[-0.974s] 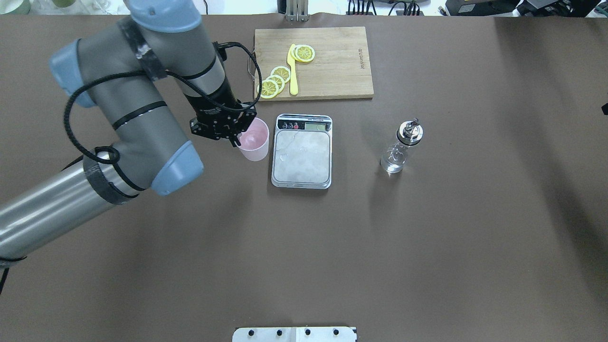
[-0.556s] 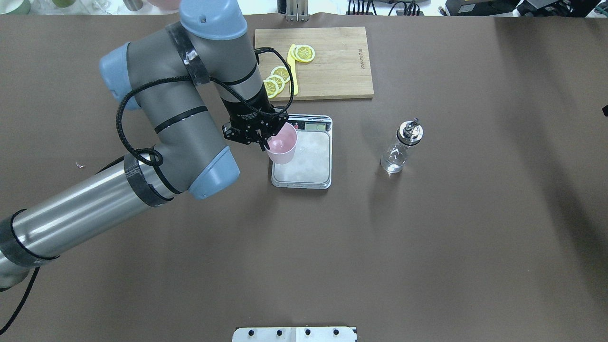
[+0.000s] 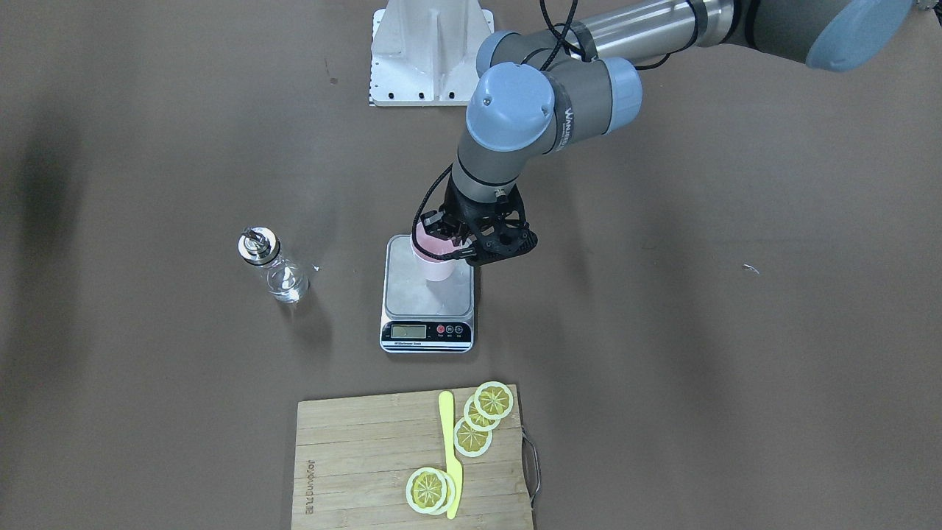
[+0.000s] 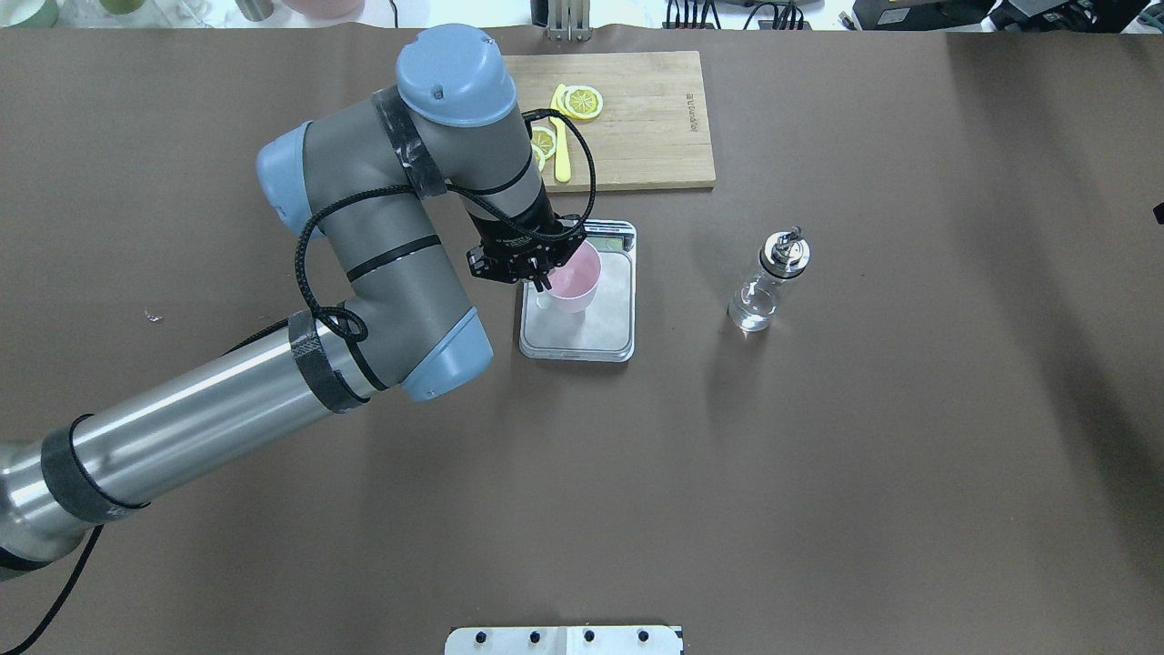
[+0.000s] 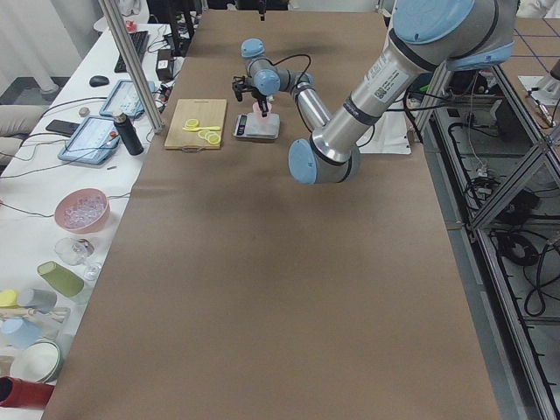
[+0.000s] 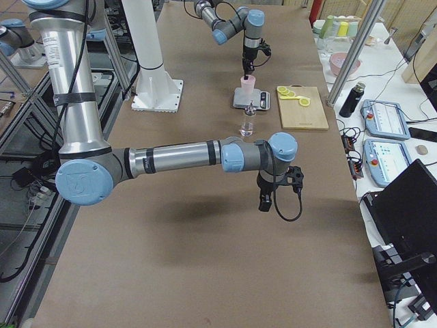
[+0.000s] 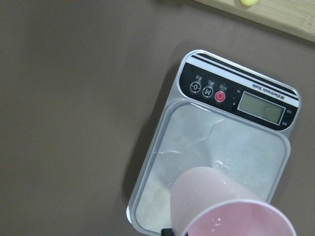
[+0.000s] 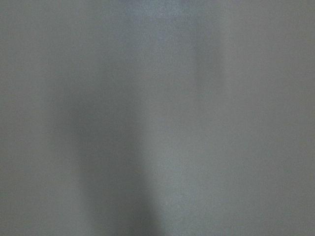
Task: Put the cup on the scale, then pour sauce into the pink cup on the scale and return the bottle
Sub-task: 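Carry the pink cup with the left gripper onto the scale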
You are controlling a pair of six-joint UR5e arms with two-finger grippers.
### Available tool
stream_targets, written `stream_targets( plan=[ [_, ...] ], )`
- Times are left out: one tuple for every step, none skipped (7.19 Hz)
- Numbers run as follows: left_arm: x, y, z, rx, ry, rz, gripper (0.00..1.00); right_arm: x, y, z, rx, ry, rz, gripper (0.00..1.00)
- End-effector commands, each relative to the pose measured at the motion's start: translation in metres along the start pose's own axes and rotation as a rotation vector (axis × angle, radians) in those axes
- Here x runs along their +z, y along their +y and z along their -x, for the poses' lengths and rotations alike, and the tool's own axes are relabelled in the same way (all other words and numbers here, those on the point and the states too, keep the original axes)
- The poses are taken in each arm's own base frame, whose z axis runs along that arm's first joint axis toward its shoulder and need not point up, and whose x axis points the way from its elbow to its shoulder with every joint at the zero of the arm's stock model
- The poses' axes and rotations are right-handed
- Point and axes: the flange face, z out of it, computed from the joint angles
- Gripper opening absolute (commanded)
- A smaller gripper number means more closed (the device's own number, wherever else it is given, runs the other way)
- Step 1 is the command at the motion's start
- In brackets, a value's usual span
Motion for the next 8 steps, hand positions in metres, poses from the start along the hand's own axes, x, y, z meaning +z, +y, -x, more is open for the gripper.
stream_targets(
  plan=[
    [0.0084, 0.0111, -0.0121, 0.017, -0.006, -0.038, 0.0, -0.0002, -0.0005, 0.0004, -0.001, -0.001, -0.001, 1.0],
    [0.0077, 0.0111, -0.0148, 0.018, -0.006, -0.04, 0.0, 0.0003, -0.0005, -0.0003, -0.002, 0.001, 0.0, 1.0],
    [0.0167, 0.0138, -0.0158, 0.02, -0.02, -0.043, 0.0, 0.0008, -0.0005, -0.0008, 0.001, 0.001, 0.001, 1.0],
    [0.0159, 0.016, -0.0193, 0.023, -0.017, -0.047, 0.0, 0.0019, -0.0006, -0.0019, 0.002, 0.002, 0.003, 1.0],
    [0.0171, 0.0179, -0.0199, 0.028, -0.017, -0.045, 0.0, 0.0014, -0.0006, -0.0014, 0.0, 0.001, 0.002, 1.0],
    [0.0169, 0.0181, -0.0195, 0.04, -0.014, -0.045, 0.14, 0.0019, -0.0006, -0.0017, 0.002, 0.0, 0.003, 1.0],
    [0.015, 0.0174, -0.0187, 0.046, -0.012, -0.064, 0.82, 0.0013, -0.0006, -0.0011, -0.001, 0.0, 0.001, 1.0],
    [0.0141, 0.0151, -0.0186, 0.069, -0.015, -0.091, 0.96, -0.0008, -0.0004, 0.0011, -0.004, -0.002, -0.002, 1.0]
  ],
)
